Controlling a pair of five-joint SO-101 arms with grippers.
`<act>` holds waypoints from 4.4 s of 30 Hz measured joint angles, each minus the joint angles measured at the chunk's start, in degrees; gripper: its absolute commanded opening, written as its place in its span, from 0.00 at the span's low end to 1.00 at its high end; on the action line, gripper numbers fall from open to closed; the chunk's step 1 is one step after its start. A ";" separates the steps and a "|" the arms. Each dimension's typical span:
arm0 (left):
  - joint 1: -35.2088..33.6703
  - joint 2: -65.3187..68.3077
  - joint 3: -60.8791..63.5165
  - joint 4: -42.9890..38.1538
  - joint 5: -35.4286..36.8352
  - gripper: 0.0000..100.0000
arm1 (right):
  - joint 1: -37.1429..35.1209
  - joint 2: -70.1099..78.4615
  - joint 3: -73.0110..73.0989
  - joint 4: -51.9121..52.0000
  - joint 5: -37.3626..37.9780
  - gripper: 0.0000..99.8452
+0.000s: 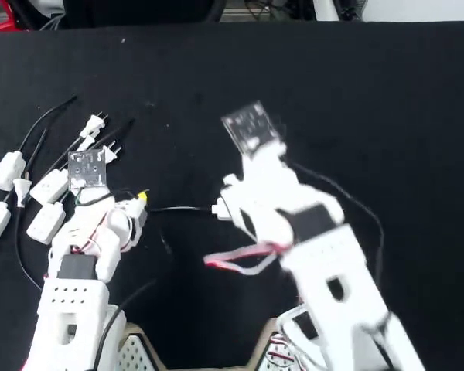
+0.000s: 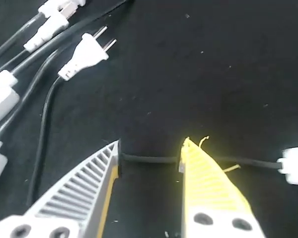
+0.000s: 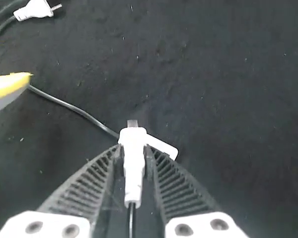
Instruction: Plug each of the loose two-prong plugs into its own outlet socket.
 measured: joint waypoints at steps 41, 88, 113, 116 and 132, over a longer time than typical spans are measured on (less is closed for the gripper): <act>-3.78 0.00 0.00 0.00 -0.70 0.20 | 6.95 59.69 -46.15 30.15 -13.80 0.01; -3.78 0.00 0.00 0.00 -0.70 0.20 | 6.68 63.30 -39.03 19.43 -17.85 0.01; -3.78 0.00 0.00 0.00 -0.70 0.20 | 4.92 48.44 -24.26 6.77 -1.14 0.22; -3.78 0.00 0.00 0.00 -0.70 0.20 | 5.01 46.24 -30.07 10.99 1.49 0.22; -3.96 0.00 0.00 0.00 -1.14 0.20 | -5.89 31.38 -40.26 14.68 38.51 0.22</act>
